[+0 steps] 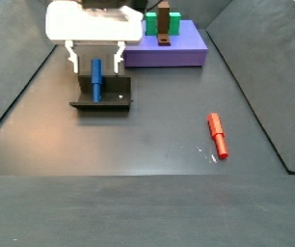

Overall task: Pick up the blue object. Move up. Place the blue object on the fixture. Regrasp the blue object. Move to above the board. Insert the blue object.
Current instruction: Regrasp the blue object.

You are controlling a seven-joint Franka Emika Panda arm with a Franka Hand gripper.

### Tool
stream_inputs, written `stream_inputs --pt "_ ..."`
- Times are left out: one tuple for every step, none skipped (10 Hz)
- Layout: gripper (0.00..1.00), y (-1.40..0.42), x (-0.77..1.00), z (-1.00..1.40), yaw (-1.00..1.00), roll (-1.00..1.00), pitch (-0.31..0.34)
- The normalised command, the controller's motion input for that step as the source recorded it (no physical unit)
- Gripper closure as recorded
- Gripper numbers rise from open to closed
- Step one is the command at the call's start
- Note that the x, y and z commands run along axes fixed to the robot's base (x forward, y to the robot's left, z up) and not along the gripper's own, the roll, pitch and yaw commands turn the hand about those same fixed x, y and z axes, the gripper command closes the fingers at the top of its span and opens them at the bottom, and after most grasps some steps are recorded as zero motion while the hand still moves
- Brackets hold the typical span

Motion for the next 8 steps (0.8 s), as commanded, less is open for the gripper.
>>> stream_inputs --pt "0.0 -0.04 0.0 -0.16 0.0 0.0 0.02" --pt "0.0 -0.04 0.0 -0.12 -0.05 0.0 0.097" --pt "0.0 0.0 0.0 -0.03 -0.02 0.0 0.054" --pt "0.0 0.04 0.0 0.0 0.0 0.0 0.0" --pt "0.0 0.12 0.0 0.0 0.0 -0.05 0.0" --pt "0.0 0.03 0.0 0.0 0.0 0.0 0.0" --pt "0.0 0.0 0.0 0.0 0.0 -0.01 0.0" --pt "0.0 0.13 0.0 0.04 -0.01 -0.06 0.04"
